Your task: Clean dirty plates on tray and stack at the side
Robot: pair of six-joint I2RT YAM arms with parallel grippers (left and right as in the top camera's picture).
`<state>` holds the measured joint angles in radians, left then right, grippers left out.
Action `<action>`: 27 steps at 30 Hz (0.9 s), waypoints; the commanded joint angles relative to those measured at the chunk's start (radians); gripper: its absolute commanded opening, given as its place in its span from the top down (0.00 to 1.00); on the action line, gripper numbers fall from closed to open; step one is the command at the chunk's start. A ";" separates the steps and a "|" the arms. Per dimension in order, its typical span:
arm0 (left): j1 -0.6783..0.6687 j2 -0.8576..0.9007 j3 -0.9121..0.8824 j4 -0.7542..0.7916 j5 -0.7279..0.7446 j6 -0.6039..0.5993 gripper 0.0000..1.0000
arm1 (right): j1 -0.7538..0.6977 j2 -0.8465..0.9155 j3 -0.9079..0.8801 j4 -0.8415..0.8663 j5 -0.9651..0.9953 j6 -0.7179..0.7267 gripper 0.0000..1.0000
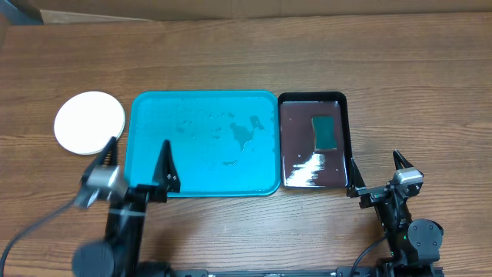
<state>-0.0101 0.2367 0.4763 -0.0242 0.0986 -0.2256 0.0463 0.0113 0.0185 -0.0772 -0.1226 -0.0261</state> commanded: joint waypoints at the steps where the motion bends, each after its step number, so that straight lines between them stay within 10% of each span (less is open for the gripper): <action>1: 0.012 -0.114 -0.087 0.171 -0.010 0.012 0.00 | -0.003 -0.008 -0.011 0.004 0.010 0.003 0.00; 27: 0.012 -0.233 -0.466 0.245 -0.048 -0.111 0.00 | -0.003 -0.008 -0.011 0.004 0.010 0.003 0.00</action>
<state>-0.0048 0.0177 0.0296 0.2272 0.0696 -0.3195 0.0463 0.0109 0.0185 -0.0769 -0.1230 -0.0261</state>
